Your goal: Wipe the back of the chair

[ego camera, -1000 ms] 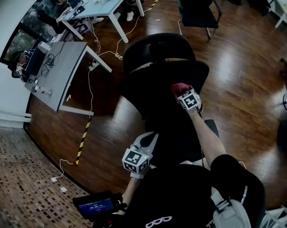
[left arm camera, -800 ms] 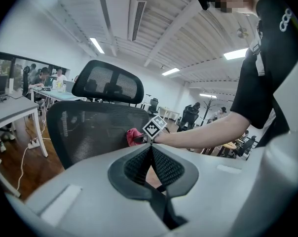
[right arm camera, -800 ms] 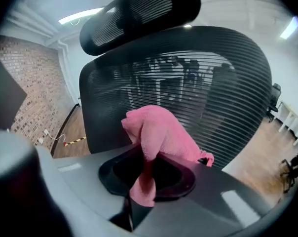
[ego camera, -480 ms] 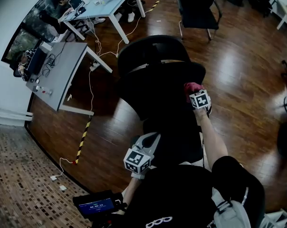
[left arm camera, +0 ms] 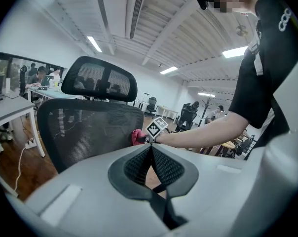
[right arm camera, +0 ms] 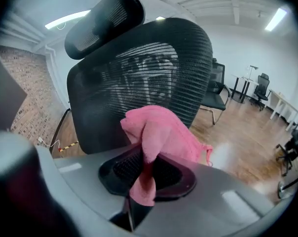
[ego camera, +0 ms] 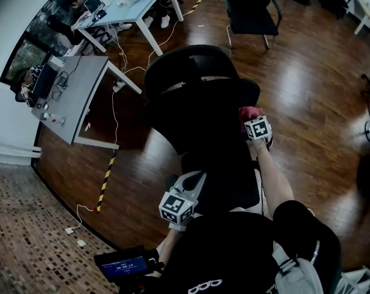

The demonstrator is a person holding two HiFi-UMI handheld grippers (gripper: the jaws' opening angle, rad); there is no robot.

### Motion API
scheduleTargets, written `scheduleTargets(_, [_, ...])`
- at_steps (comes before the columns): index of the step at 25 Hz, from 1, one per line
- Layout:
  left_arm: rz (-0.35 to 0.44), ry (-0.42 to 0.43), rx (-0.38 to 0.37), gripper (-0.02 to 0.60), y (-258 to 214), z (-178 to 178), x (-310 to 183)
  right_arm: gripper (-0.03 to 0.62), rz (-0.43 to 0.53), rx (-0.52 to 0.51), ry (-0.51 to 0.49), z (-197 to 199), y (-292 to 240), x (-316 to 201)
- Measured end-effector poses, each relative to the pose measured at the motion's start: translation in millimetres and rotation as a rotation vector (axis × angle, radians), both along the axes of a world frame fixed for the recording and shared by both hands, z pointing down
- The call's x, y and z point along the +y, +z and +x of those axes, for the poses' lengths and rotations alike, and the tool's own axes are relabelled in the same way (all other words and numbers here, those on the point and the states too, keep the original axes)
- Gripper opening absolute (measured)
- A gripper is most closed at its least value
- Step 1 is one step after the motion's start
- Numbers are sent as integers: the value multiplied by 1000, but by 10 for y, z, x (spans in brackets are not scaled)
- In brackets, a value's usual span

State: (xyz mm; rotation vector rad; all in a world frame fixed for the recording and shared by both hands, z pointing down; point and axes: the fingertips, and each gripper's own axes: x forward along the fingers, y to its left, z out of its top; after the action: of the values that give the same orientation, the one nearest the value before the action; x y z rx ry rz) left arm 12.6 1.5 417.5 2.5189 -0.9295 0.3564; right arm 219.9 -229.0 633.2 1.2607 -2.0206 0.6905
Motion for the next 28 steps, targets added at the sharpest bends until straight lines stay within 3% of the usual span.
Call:
scheduleTargets(11, [-13, -27, -20, -11, 21, -72, 59, 49, -93, 28, -41, -35, 428, 188])
scheduleTargets(18, [-19, -48, -17, -11, 54, -157, 77, 49, -101, 36, -40, -94, 485, 161])
scheduleTargets(28, [-5, -93, -10, -11, 9, -414, 83, 49, -106, 26, -134, -734, 460, 230])
